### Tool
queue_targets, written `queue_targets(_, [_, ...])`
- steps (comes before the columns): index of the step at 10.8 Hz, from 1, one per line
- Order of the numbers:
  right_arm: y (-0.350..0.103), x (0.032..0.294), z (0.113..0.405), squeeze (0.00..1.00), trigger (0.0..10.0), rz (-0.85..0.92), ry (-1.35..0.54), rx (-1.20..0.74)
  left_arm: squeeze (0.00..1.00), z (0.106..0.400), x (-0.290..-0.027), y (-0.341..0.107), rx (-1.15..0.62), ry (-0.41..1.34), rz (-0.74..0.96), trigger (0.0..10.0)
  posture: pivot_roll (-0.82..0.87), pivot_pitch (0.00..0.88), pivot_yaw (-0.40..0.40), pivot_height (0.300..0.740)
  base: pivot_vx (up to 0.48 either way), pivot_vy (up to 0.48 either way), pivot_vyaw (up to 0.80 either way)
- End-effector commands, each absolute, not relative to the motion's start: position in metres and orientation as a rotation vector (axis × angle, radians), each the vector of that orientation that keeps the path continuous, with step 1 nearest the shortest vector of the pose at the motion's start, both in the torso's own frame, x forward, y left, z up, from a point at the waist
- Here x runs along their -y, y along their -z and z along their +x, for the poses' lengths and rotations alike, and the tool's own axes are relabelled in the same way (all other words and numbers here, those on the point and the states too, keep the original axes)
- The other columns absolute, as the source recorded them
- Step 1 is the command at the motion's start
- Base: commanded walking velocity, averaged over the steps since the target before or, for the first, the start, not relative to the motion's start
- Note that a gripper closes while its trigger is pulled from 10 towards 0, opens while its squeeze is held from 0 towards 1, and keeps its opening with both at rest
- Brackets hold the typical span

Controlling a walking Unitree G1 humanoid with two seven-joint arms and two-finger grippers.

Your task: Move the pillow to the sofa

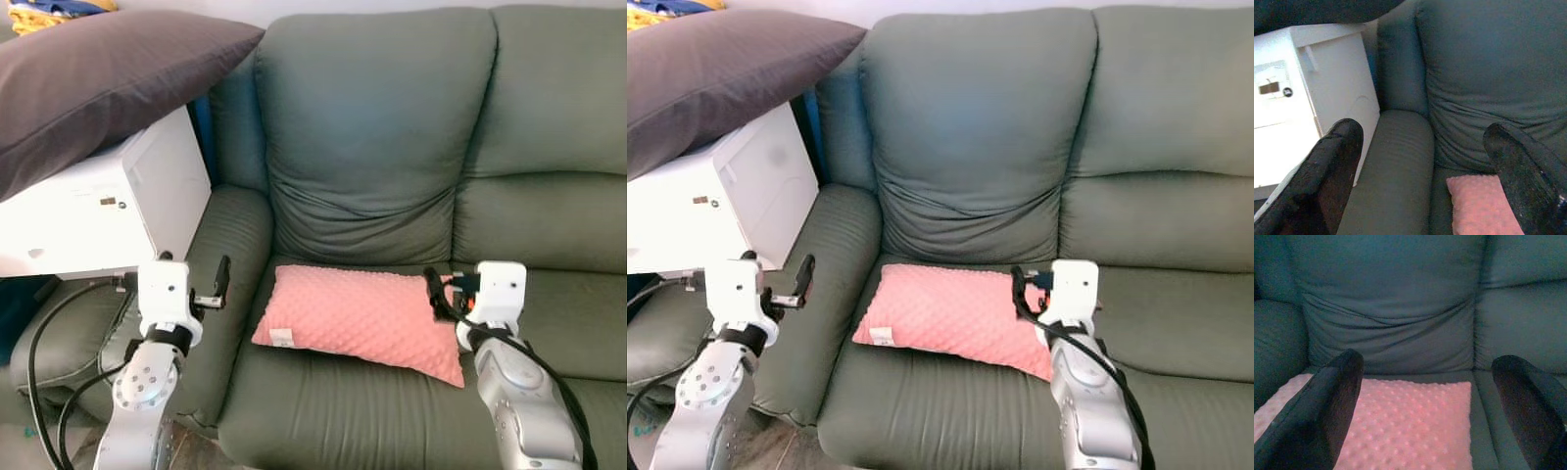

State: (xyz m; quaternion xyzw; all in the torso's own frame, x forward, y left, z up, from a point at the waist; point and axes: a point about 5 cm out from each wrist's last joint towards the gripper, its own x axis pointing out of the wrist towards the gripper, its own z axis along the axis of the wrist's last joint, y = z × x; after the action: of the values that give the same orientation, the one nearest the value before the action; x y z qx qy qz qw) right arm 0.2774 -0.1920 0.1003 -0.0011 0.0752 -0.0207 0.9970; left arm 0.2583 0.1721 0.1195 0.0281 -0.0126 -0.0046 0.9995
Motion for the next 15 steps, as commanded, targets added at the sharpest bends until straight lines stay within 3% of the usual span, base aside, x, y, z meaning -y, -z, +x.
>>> queue_targets(1, [-0.104, 0.190, 0.280, 0.00, 10.0, -0.001, 0.032, -0.142, 0.00, 0.260, -0.173, -0.124, 0.038, 0.003, 0.067, 10.0, -0.06, 0.000, 0.076, 0.740, 0.000, 0.000, 0.00])
queue_targets(8, [-0.109, 0.185, 0.293, 0.00, 10.0, 0.026, 0.021, -0.136, 0.00, 0.277, -0.162, -0.122, 0.030, 0.051, 0.045, 10.0, -0.08, 0.000, 0.076, 0.740, 0.000, 0.000, 0.00])
queue_targets(15, [-0.100, 0.183, 0.287, 0.00, 10.0, 0.052, 0.013, -0.179, 0.00, 0.268, -0.148, -0.116, -0.034, 0.119, -0.046, 10.0, -0.07, 0.000, 0.075, 0.740, 0.000, 0.000, 0.00])
